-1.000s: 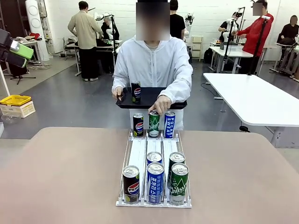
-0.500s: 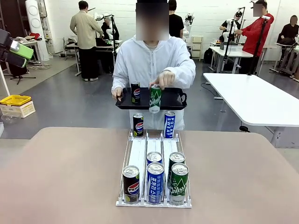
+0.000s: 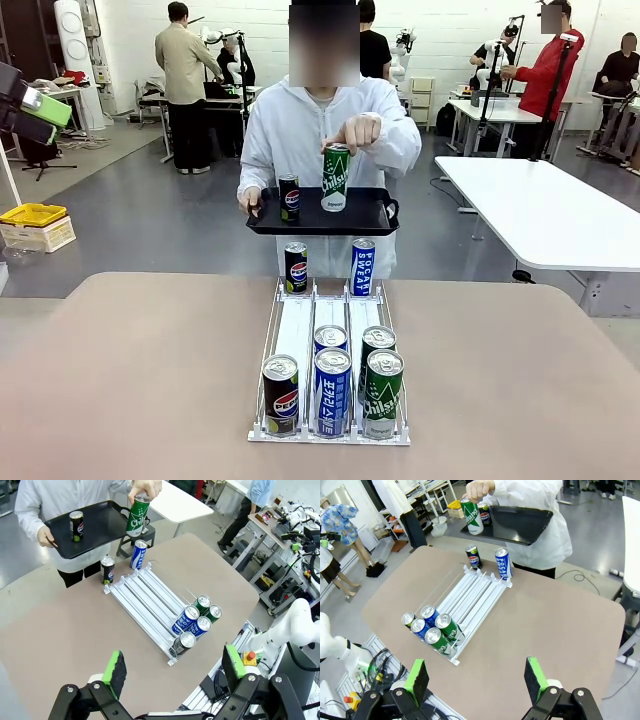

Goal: Retrieve and hand over the desired beverage to the person.
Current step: Pick up another can of the same type that the person held from the Automatic Can Dispenser.

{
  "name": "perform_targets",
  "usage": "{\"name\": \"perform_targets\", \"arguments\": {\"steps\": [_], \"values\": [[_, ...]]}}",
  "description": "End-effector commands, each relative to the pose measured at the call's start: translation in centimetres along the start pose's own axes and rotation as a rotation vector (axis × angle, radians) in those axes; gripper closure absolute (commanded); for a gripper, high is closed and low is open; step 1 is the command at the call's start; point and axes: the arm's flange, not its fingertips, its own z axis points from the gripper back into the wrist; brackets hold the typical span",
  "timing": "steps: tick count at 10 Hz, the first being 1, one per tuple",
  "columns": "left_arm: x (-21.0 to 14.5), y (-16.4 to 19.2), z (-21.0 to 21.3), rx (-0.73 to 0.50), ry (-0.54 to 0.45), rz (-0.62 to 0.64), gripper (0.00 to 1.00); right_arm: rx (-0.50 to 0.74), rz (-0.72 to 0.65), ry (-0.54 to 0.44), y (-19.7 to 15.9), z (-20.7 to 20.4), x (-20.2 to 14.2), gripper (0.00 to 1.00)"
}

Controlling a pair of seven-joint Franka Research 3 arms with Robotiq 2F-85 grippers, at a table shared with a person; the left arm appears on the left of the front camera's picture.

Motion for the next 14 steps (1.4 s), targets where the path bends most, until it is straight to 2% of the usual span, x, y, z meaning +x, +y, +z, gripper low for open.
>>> {"name": "perform_targets", "arguments": {"steps": [1,14], "values": [[0.12,-0.03,-0.09,-0.017,-0.006,-0.01,0.0,0.029,0.009,-0.005,-0.03,-0.11,0.05,0.0],[0.12,-0.03,-0.09,-0.017,-0.006,-0.01,0.0,0.029,0.009,-0.005,-0.03,-0.11,0.05,0.0]]}}
